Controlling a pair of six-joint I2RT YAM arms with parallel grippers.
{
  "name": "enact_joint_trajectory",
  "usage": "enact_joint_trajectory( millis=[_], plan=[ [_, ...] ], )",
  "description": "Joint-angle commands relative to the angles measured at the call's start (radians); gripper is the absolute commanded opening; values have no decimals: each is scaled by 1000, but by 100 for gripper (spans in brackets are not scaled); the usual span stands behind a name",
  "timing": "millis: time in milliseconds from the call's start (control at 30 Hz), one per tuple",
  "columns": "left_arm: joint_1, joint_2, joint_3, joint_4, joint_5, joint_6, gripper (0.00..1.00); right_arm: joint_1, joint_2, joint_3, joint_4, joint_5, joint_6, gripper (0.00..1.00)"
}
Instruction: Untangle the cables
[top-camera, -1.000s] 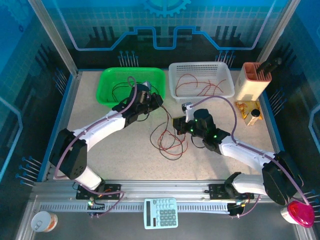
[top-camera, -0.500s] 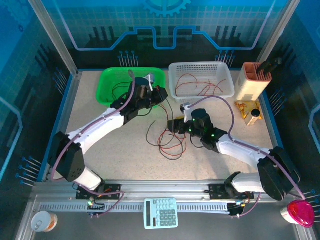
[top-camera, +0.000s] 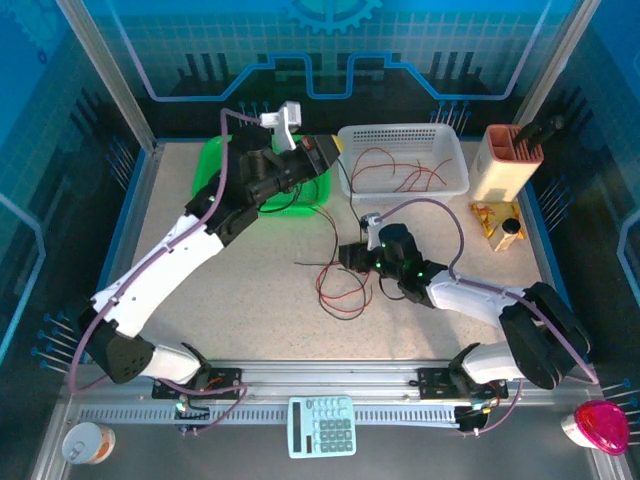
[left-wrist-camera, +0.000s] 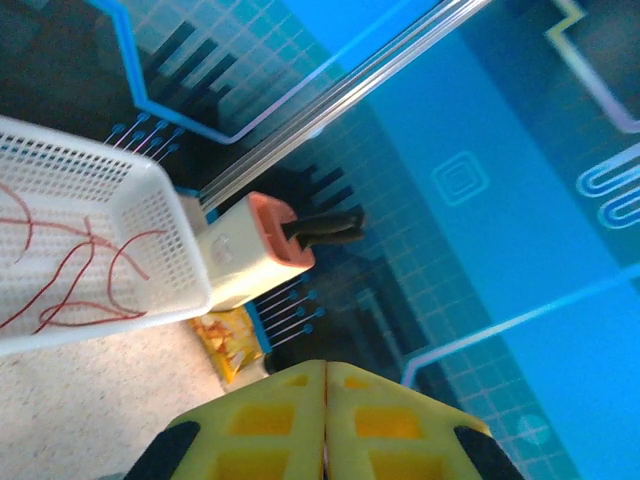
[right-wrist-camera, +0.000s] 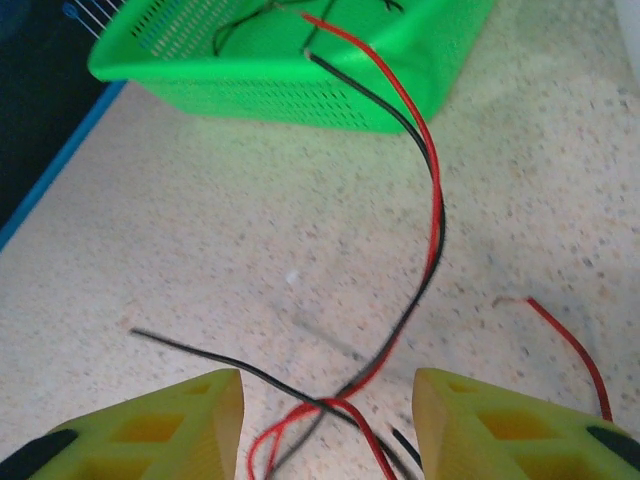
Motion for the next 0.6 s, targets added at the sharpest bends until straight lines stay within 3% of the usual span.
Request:
enact_joint_trajectory(
  millis=[0,333,567],
  plan=[
    [-5,-51,85,-50,-9,57,0,18,23,-41,46,41,13,48],
    [17,-34,302,-143,-55,168,0,27,80,-88,59,85,67,56],
    [91,7,404,-154,-44,184,0,59,92,-92,34,136,98,57]
  ],
)
